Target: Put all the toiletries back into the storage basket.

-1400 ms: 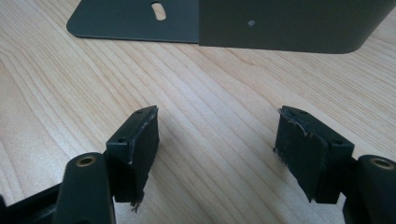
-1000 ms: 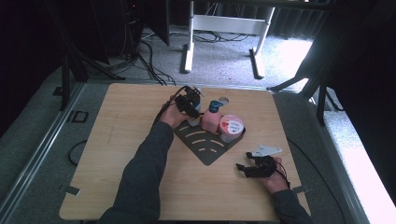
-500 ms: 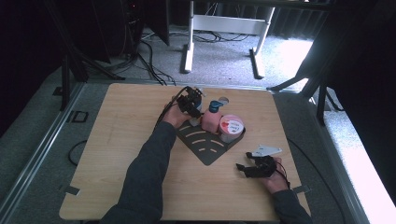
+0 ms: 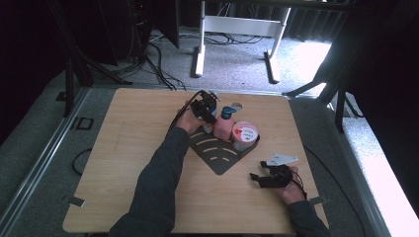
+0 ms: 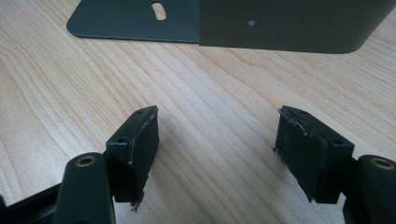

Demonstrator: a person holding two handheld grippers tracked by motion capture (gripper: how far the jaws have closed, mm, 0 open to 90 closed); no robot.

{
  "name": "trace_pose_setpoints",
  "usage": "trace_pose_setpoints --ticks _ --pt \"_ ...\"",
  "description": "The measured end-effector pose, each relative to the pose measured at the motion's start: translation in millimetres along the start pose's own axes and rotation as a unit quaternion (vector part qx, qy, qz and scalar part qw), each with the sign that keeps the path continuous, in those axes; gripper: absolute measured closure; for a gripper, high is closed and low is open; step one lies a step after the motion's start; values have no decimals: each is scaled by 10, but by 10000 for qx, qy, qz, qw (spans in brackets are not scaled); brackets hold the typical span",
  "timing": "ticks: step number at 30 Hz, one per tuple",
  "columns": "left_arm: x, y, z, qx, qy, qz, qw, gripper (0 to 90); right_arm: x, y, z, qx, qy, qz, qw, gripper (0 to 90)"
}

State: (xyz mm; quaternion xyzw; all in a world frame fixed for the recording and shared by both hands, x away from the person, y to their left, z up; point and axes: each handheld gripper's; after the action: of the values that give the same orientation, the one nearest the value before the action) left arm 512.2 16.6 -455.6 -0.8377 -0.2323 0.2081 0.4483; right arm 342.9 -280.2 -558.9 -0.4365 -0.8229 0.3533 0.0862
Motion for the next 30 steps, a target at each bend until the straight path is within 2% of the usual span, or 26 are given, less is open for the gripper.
trace_pose_setpoints --ticks 8,12,22,30 --pt "47 17 14 -30 -123 71 9999 537 1 1 1 -7 -7 3 10000 299" --pt "47 16 7 -22 -102 61 9999 533 -1 0 2 -11 -10 -5 10000 299" --pt "58 -33 -6 -262 -220 67 9994 494 1 -1 2 -7 -6 -6 10000 299" --pt "37 -20 9 -257 -227 96 9994 464 2 -3 4 -7 -7 -5 10000 299"
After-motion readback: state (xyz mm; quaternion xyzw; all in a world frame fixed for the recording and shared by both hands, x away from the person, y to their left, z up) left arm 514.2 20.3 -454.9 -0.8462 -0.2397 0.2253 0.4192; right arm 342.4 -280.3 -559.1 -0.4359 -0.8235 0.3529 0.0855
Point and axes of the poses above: each handheld gripper's, and its own axes: y roughly forward along the jaws, z roughly out of its underside, x roughly to its left, and after that the axes turned 14 degrees about z, right-handed
